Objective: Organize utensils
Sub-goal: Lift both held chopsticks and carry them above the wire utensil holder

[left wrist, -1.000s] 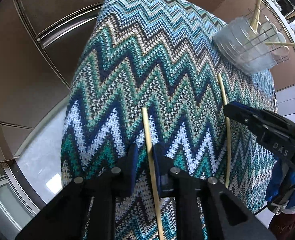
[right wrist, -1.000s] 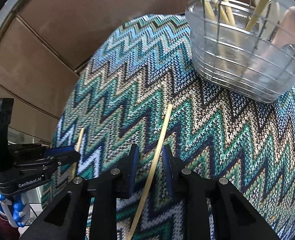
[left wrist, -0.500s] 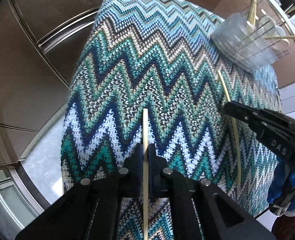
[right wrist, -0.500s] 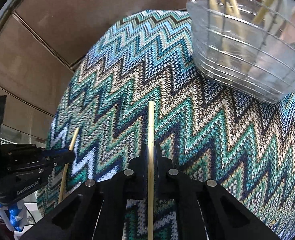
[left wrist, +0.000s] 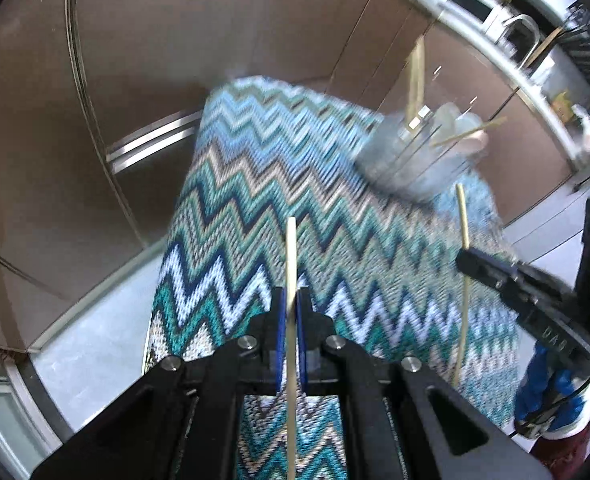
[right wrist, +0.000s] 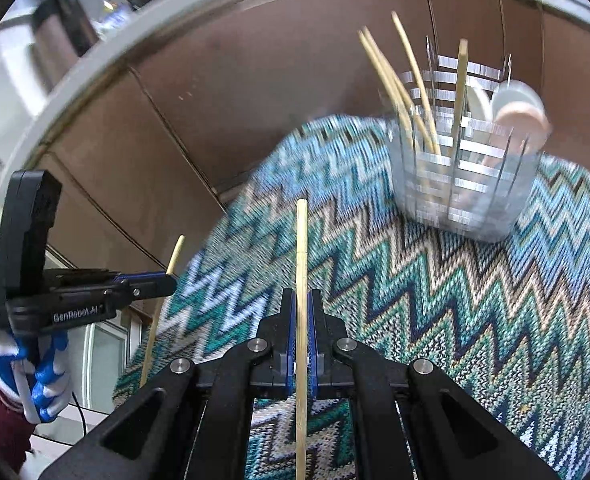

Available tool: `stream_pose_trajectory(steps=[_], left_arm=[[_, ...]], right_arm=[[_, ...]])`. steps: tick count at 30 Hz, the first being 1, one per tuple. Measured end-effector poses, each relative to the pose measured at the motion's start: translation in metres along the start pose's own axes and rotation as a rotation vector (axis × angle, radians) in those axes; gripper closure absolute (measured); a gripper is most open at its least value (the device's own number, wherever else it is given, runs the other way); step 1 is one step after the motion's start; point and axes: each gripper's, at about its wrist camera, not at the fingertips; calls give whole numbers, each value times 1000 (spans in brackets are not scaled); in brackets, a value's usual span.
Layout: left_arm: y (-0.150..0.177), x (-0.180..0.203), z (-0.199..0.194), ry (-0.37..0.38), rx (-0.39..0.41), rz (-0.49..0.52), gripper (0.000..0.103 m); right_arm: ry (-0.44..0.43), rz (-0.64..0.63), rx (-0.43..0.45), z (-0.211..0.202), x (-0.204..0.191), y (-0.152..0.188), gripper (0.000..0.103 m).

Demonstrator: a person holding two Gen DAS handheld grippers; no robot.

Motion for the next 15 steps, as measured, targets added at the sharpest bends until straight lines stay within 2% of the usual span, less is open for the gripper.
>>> stream_pose_trajectory(steps=[7, 11, 15], left_arm=[[-31, 33, -48, 106, 204, 18, 98], [-66, 63, -64, 179, 335, 33, 98], [-104, 88, -67, 254, 457, 20, 98]], right_arm=[[20, -35, 249, -57, -4, -22, 98], [56, -42, 423, -89, 6, -54, 98], [88, -53, 564, -103, 16, -84, 98]])
Point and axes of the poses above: each gripper's, at about its wrist camera, not at the fingertips, and z roughly the way its jaws point, x to its right, y to its underside, and after that the axes turned 5 degrees about -z, right-handed
